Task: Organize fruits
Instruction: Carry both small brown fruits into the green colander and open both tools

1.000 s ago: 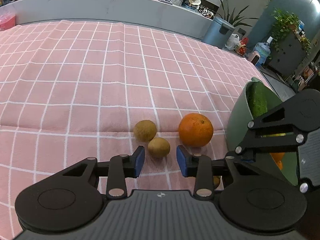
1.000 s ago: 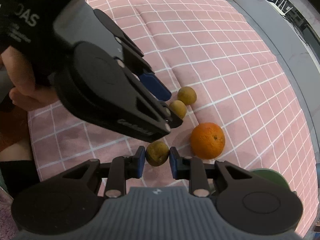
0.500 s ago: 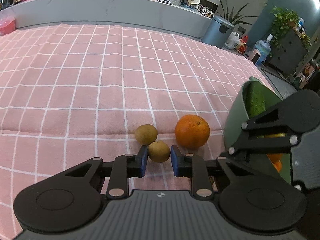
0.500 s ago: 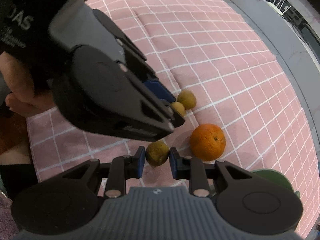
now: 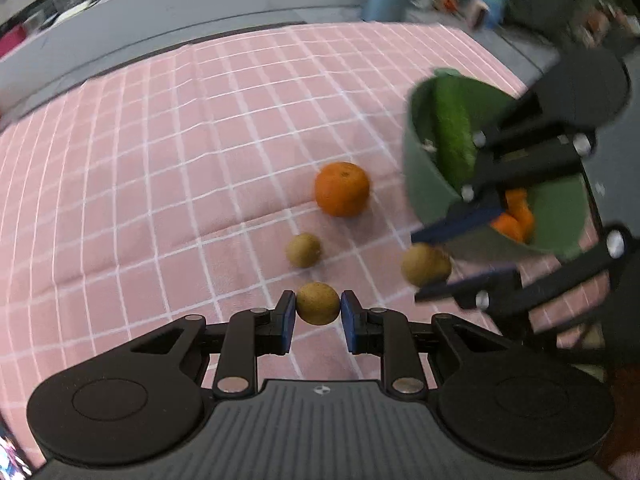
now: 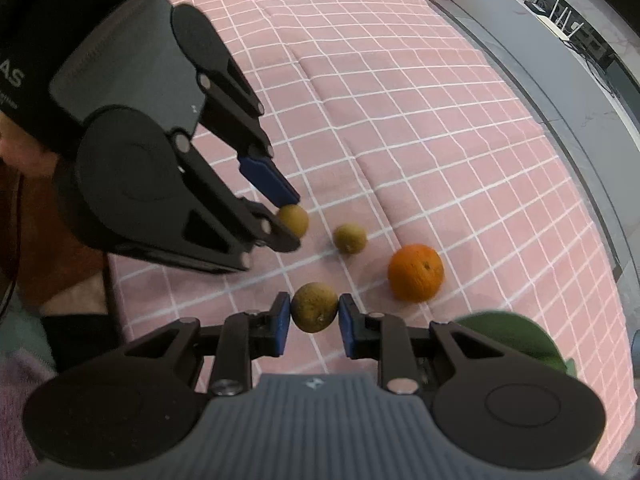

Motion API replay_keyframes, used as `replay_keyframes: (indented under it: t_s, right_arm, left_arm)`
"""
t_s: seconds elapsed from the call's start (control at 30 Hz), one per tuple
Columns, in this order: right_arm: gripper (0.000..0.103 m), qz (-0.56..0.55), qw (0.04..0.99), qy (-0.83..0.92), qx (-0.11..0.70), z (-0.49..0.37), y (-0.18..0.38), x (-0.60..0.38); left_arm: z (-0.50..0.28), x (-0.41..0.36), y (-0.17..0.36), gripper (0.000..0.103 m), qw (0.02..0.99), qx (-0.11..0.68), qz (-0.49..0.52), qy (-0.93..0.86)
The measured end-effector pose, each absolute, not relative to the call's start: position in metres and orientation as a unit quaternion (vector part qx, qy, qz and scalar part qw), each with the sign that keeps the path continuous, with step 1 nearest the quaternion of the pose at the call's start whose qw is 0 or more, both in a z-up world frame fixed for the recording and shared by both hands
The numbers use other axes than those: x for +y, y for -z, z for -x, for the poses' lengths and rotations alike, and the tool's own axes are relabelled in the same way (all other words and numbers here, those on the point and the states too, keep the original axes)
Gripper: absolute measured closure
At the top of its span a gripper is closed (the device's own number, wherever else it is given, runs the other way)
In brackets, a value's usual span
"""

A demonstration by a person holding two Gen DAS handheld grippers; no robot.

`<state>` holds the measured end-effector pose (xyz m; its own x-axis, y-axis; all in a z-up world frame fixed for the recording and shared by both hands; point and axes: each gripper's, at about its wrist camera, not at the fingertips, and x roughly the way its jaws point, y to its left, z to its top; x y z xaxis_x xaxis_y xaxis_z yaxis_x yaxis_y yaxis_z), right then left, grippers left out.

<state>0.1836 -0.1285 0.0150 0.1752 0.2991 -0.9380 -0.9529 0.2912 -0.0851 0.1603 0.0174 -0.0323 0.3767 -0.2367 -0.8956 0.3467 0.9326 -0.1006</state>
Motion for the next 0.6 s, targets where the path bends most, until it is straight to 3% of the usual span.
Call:
replay_keyframes:
  t_s: [0.23,0.43,0.6]
  right_arm:
    - [0.081,0.353,0.681,-0.453,0.454,-0.187,-0.038,-0.162]
    - [0.081,0.341,0.702,-0.427,0.457,-0.196,-0.06,-0.196]
    - [0.081,0.347,0.708,-0.396,0.47,-0.209,-0.06,-0.223]
  left_arm:
    - [-0.163,-0.022,0.005,0.076,0.797,0.543,-0.144,0.223]
    - [-0.176,-0.052,-0.03,0.076,0.805,0.51,-0.162,0.257]
    - [-0.187,-0.08,-0.028,0.076,0.798,0.499,-0.161,0.296]
